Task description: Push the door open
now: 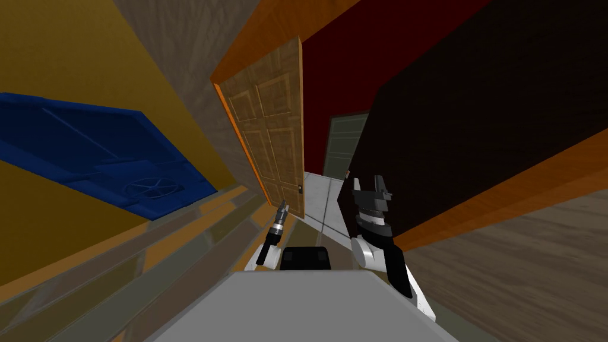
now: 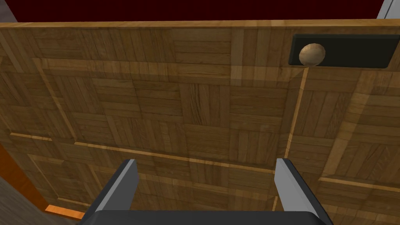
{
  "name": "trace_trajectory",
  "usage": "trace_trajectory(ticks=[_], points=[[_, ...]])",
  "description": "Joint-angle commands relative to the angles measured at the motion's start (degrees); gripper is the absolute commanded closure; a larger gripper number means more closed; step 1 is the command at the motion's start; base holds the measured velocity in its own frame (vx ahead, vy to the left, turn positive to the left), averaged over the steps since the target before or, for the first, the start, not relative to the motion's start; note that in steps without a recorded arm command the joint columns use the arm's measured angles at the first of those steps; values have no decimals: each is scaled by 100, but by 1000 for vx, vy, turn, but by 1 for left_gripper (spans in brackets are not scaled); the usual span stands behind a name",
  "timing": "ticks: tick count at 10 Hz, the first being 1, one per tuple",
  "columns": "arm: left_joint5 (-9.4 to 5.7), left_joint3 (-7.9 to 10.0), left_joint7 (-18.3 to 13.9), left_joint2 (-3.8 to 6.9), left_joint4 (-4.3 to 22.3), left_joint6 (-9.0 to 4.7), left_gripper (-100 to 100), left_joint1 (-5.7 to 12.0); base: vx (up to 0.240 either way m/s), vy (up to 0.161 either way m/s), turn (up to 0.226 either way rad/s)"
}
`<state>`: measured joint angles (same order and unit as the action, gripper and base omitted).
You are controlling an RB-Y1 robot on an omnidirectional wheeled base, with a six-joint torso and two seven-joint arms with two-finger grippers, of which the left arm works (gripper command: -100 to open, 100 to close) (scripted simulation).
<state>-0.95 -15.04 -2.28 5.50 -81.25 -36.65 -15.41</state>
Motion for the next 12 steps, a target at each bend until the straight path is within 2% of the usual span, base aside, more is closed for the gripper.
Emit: trace_trajectory(ticks=[1, 7, 12], points=[[16, -50, -15, 13, 249, -92, -100, 57, 45, 60, -56], [92, -281, -64, 40, 1192, -298, -100, 337, 73, 78, -94], [142, -431, -95, 46, 1803, -431, -100, 518, 60, 71, -73]])
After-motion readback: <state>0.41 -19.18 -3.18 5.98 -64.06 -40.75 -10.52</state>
